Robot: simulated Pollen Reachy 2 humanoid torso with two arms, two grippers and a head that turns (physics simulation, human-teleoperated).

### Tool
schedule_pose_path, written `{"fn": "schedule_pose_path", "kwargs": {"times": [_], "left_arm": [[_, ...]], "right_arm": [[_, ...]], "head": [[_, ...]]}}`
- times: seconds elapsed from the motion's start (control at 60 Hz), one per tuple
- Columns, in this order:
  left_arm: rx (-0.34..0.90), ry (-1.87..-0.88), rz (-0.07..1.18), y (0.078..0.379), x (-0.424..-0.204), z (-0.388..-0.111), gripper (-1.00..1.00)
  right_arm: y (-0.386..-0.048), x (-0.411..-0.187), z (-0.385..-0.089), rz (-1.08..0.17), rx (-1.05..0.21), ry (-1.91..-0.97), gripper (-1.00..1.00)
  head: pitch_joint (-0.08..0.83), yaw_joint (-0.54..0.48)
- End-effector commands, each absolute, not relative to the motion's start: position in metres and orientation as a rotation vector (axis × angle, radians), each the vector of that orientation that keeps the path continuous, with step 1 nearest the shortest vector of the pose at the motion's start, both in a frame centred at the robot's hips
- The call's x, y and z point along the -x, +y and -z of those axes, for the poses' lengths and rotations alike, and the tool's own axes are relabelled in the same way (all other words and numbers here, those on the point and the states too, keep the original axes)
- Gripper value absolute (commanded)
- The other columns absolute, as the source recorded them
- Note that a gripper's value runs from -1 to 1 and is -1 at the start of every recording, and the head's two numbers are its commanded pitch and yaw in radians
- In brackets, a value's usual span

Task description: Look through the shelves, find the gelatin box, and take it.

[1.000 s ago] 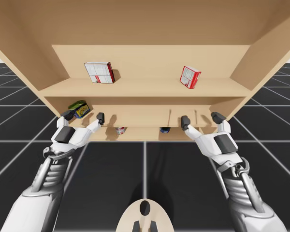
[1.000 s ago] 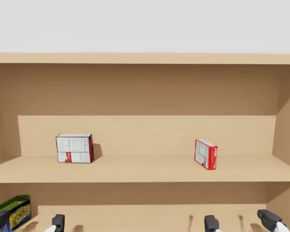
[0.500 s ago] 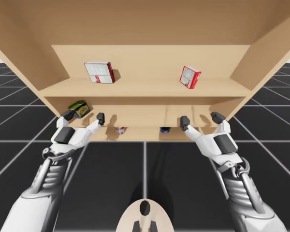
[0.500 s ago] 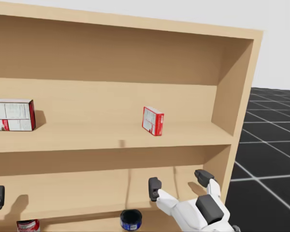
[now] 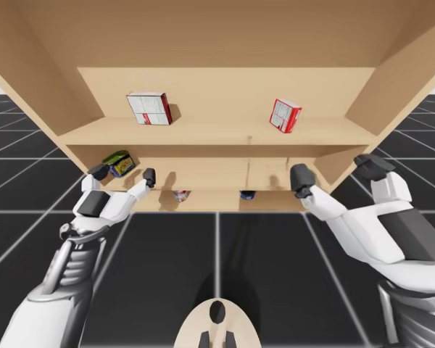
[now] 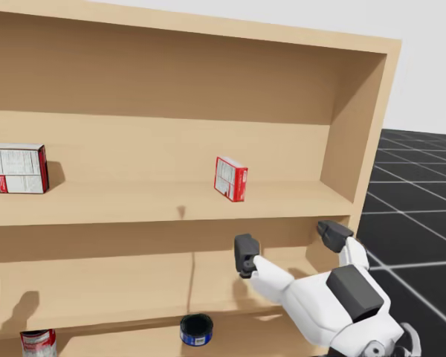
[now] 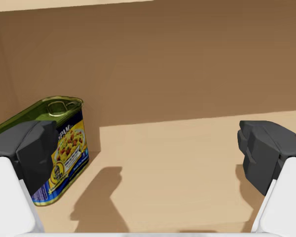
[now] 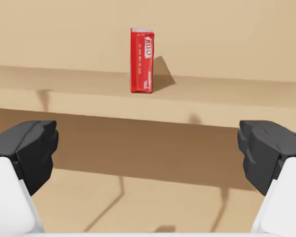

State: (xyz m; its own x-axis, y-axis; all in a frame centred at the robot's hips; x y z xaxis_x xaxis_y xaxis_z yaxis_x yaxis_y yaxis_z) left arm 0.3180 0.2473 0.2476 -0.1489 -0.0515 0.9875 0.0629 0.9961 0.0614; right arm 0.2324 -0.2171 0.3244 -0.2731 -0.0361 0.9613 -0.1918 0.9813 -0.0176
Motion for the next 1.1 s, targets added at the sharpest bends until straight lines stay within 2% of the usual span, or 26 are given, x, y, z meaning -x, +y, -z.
{"fn": "schedule_pose_path", "kwargs": {"times": [0.017,0.133,0.233,0.317,0.583,0.75,0.917,1.1], "left_arm": [[0.008,-1.721,0.105,0.247,-0.317,-0.248,-1.0],[0.007,-1.719,0.109,0.246,-0.317,-0.247,-1.0],[0.007,-1.719,0.109,0.246,-0.317,-0.247,-1.0],[0.007,-1.719,0.109,0.246,-0.317,-0.247,-1.0],[0.007,-1.719,0.109,0.246,-0.317,-0.247,-1.0],[0.009,-1.711,0.11,0.245,-0.317,-0.246,-1.0],[0.013,-1.714,0.104,0.245,-0.316,-0.247,-1.0],[0.021,-1.718,0.097,0.246,-0.315,-0.248,-1.0]], "right_arm": [[-0.214,-0.217,-0.364,-0.181,-0.147,-1.891,-1.0],[-0.204,-0.231,-0.378,-0.216,-0.16,-1.882,-1.0],[-0.198,-0.246,-0.38,-0.228,-0.167,-1.86,-1.0],[-0.192,-0.268,-0.381,-0.23,-0.195,-1.828,-1.0],[-0.183,-0.309,-0.381,-0.212,-0.197,-1.765,-1.0],[-0.178,-0.33,-0.385,-0.194,-0.208,-1.734,-1.0],[-0.178,-0.353,-0.378,-0.165,-0.204,-1.651,-1.0],[-0.18,-0.365,-0.376,-0.157,-0.189,-1.628,-1.0]], "head": [[0.168,-0.26],[0.168,-0.26],[0.169,-0.26],[0.171,-0.26],[0.176,-0.25],[0.18,-0.26],[0.186,-0.26],[0.19,-0.25]]}}
